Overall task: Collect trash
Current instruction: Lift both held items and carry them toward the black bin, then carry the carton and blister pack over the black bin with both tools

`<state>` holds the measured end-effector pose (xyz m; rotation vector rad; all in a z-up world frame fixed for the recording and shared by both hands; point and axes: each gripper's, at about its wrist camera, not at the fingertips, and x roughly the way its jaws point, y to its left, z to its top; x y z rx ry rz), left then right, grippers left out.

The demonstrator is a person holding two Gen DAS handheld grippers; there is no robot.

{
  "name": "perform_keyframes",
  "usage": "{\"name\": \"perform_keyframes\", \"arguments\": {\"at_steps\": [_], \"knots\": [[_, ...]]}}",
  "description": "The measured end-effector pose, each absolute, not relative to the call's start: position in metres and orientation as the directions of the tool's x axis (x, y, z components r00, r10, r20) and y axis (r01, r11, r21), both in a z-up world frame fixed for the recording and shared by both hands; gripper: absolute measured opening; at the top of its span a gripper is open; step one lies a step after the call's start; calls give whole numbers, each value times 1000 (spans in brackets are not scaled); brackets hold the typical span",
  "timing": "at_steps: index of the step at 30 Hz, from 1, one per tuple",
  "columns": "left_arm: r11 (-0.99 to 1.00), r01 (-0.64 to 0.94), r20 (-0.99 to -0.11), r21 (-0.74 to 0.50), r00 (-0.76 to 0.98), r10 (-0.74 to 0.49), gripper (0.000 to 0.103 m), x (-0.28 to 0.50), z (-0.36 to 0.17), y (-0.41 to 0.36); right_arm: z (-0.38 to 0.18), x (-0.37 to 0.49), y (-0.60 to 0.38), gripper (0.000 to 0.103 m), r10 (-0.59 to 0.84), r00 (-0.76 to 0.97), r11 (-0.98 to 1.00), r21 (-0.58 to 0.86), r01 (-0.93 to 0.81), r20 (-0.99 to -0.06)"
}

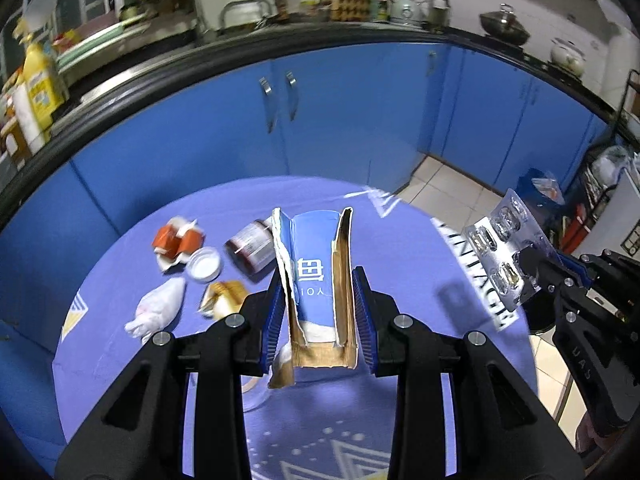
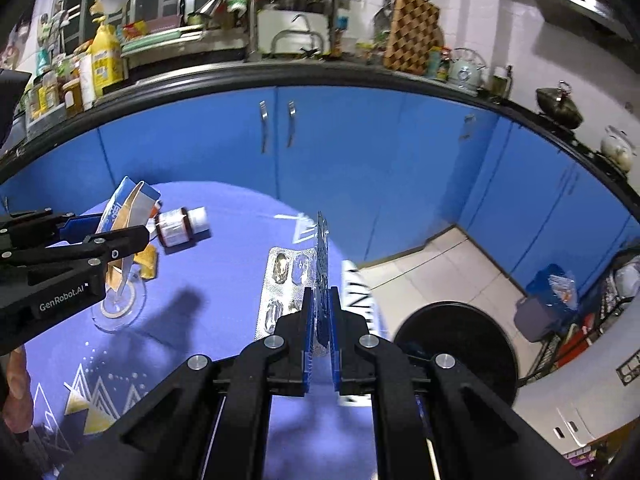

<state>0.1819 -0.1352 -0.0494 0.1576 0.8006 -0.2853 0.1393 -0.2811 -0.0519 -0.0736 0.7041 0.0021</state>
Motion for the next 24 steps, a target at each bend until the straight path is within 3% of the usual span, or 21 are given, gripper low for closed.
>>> {"name": "perform_keyframes", "arguments": {"at_steps": [24], "knots": [[866,483,-652,126,698,-295,34,177,1,-283,-13,108,-404,7,-187,814,982,-108,153,-550]]}}
